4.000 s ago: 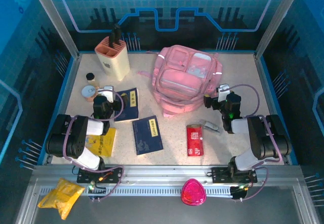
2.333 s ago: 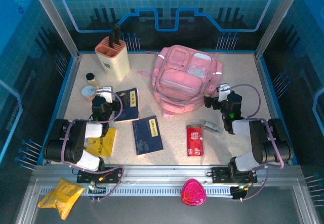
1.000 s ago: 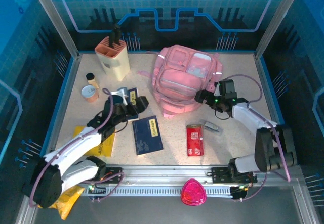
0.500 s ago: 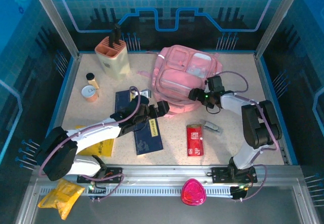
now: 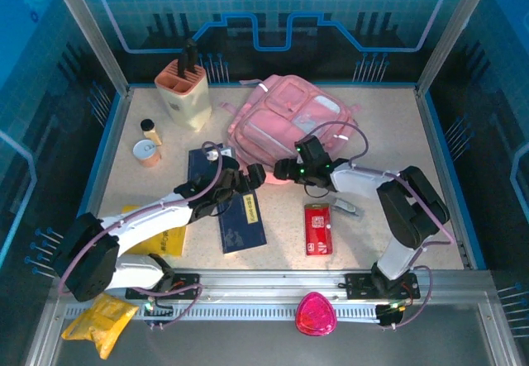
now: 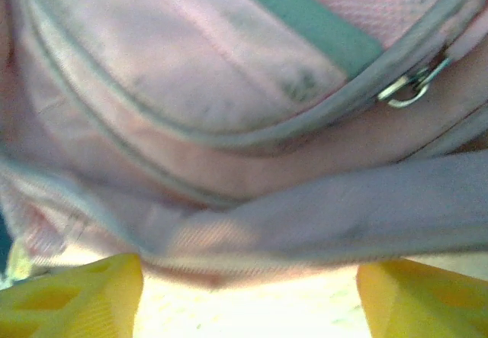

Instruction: Pack the student bag

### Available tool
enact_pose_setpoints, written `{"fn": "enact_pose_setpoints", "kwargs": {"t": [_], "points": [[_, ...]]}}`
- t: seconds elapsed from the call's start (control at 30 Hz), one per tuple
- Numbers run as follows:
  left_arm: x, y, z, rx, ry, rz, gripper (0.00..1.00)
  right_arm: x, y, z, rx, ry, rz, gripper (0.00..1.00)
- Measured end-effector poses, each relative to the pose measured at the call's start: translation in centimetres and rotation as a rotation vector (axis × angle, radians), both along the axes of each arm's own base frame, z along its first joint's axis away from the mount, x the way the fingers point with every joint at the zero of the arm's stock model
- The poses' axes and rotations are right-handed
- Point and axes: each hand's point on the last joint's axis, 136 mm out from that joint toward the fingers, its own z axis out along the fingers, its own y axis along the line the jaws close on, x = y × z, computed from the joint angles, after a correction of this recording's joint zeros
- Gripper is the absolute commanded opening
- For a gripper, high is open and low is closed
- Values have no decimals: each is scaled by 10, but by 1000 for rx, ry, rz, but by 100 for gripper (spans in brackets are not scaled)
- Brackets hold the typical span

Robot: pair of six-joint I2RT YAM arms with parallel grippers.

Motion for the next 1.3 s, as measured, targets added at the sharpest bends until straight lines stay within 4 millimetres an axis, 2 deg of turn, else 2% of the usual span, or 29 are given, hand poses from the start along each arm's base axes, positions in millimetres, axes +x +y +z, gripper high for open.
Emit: {"fn": "enact_pose_setpoints", "kwargs": {"t": [0.07, 0.17, 0.27, 0.33, 0.43, 0.53, 0.7, 0.87, 0.93, 1.07, 1.2, 1.3], "points": [[0, 3, 4, -14, 0, 15, 99, -2, 0, 16, 8, -34, -1, 85], [0, 3, 3, -36, 14, 31, 99, 1, -18, 50, 22, -106, -43, 95], [0, -2, -2, -66, 38, 40, 99, 12, -48, 79, 27, -173, -106, 99], [3, -11, -10, -81, 65, 42, 99, 25, -79, 85, 26, -182, -175, 100], [8, -33, -22, -93, 106, 26, 99, 42, -124, 68, -4, -122, -272, 100], [14, -59, -28, -110, 119, 2, 99, 55, -149, 42, -23, -37, -317, 96], [27, -87, -35, -135, 127, -16, 99, 71, -161, 14, 6, 54, -328, 87], [34, -96, -45, -139, 131, -13, 99, 87, -159, -2, 44, 98, -325, 80], [35, -97, -48, -137, 133, -13, 99, 93, -156, -8, 60, 111, -320, 74], [38, -99, -53, -133, 136, -12, 99, 96, -153, -23, 75, 138, -323, 53], [40, -101, -55, -129, 136, -14, 99, 102, -149, -21, 101, 119, -314, 24], [42, -102, -56, -129, 128, -18, 99, 106, -148, -17, 118, 94, -309, 8]]}}
